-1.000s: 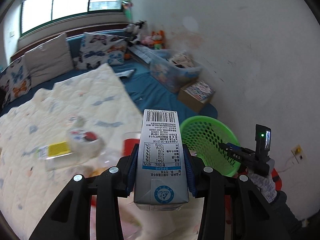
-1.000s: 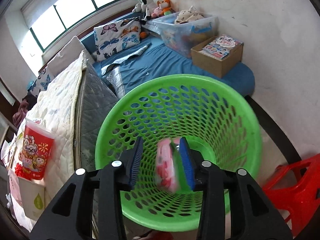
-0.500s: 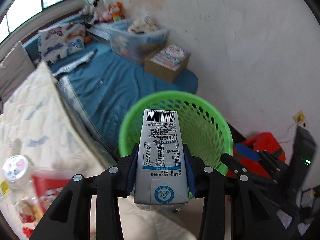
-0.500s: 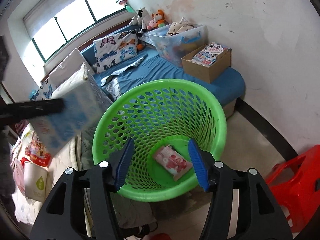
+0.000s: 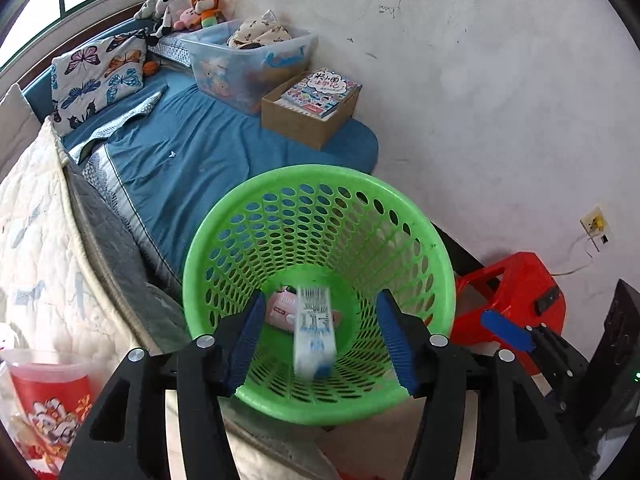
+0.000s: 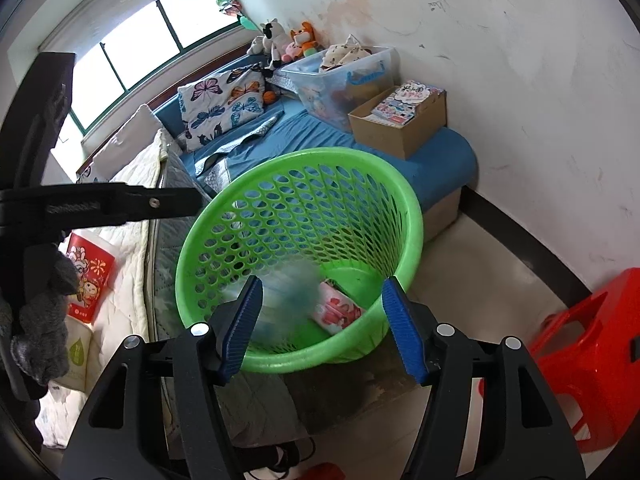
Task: Collect trash
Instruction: 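Carry both items to the green basket and open both grippers to drop them, then grasp the white paper cup with the right gripper while the left grasps the plastic bag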
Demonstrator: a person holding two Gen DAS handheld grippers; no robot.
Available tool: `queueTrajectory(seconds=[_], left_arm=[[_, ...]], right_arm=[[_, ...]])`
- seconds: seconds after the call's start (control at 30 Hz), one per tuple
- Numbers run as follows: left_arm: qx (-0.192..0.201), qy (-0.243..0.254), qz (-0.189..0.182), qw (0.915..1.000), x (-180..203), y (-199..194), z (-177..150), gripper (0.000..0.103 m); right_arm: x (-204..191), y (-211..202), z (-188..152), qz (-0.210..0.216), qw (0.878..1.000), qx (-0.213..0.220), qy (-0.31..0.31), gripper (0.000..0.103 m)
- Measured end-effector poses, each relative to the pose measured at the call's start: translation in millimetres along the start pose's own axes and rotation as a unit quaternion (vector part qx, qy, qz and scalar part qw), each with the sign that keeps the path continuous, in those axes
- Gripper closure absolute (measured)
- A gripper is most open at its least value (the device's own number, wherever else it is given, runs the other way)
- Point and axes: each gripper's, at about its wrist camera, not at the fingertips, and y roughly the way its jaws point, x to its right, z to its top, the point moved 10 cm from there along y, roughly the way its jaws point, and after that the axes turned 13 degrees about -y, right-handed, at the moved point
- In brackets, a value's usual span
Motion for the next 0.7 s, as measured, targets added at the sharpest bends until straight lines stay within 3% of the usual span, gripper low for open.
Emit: queueTrajectory(seconds=[0.33,0.7], left_arm=[[0.071,-0.019,-0.014,0.9972,-27,-90,-13,0.047],[0.14,-0.097,0.027,0.985,-125,-177,-69,0.044]], right_arm=[[-25,-22,0,0.017,1.0,0.017,-0.019,0.038],[-91,-43,21,0.054,0.995,0.042,-0.075,0.032]])
